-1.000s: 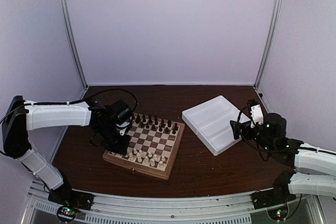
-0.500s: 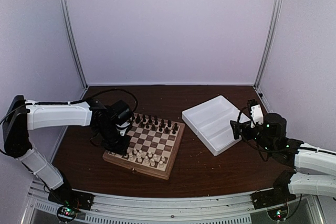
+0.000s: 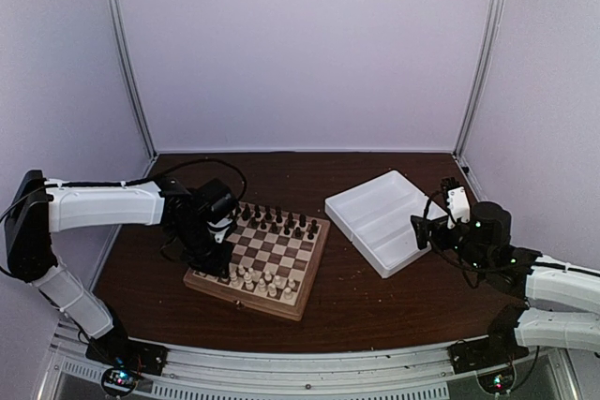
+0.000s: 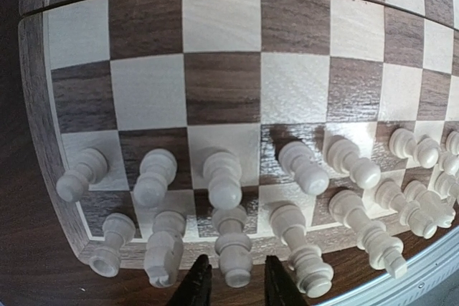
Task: Set up the chess pieces on the board
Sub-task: Place the chess piece on the chessboard.
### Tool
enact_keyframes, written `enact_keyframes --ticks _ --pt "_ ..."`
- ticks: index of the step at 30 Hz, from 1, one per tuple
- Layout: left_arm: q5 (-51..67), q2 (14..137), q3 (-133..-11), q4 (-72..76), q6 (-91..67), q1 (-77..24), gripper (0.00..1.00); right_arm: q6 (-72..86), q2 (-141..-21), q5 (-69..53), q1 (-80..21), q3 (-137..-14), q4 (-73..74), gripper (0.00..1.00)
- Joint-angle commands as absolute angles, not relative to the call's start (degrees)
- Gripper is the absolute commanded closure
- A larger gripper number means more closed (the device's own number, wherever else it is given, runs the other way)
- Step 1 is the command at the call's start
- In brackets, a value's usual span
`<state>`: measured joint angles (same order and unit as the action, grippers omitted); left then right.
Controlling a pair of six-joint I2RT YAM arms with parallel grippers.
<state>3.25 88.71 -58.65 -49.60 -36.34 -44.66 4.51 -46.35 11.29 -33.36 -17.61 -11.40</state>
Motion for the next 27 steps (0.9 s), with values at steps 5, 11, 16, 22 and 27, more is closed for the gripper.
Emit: enact_keyframes --ticks 5,11,16,22,27 --pt "2.9 86.5 -61.3 -52.5 -35.6 -44.3 0.72 5.1 -46.4 10.6 -32.9 -17.6 -11.9 0.00" --pt "3.0 83.9 -62.8 -55.2 -35.5 -44.2 0.72 5.1 -46.3 10.5 -32.8 -17.6 -11.9 0.00" --pt "3.0 81.0 -65.2 -58.5 -35.4 -44.3 0.71 5.1 -46.4 10.0 -32.7 -17.5 -12.0 0.00" --pt "1.1 77.3 -74.1 -70.0 -34.8 -44.3 0.69 5.0 -46.5 9.4 -32.7 -17.5 -12.2 0.00" --pt "-4.2 72.9 -77.8 -72.1 -33.1 -43.3 0.50 5.1 -45.7 9.5 -32.7 -17.9 -11.3 0.00"
